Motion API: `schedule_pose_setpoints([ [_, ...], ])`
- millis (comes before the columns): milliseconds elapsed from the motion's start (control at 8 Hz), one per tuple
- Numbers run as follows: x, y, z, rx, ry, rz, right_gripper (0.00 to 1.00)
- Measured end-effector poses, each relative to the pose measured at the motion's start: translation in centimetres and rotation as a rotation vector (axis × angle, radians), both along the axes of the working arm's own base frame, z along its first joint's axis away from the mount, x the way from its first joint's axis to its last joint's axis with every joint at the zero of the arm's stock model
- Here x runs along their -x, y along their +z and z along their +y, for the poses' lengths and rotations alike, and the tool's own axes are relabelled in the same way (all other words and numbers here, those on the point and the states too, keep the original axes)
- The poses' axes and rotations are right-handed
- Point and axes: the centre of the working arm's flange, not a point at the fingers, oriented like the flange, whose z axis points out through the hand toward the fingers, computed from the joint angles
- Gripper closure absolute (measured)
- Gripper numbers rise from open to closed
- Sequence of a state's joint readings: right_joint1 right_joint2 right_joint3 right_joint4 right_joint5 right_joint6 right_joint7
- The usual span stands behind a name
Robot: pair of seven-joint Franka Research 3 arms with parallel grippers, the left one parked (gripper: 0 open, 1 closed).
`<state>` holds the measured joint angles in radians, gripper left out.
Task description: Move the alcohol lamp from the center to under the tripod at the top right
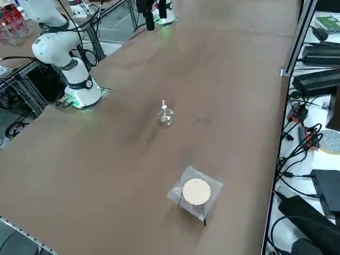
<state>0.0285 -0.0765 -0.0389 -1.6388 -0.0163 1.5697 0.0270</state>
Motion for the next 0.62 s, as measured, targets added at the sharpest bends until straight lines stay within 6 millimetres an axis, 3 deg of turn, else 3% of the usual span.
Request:
schedule_pose_setpoints([
  [625,-0.6,-1.0,0.3,-0.002,-0.002,0.003,0.00],
])
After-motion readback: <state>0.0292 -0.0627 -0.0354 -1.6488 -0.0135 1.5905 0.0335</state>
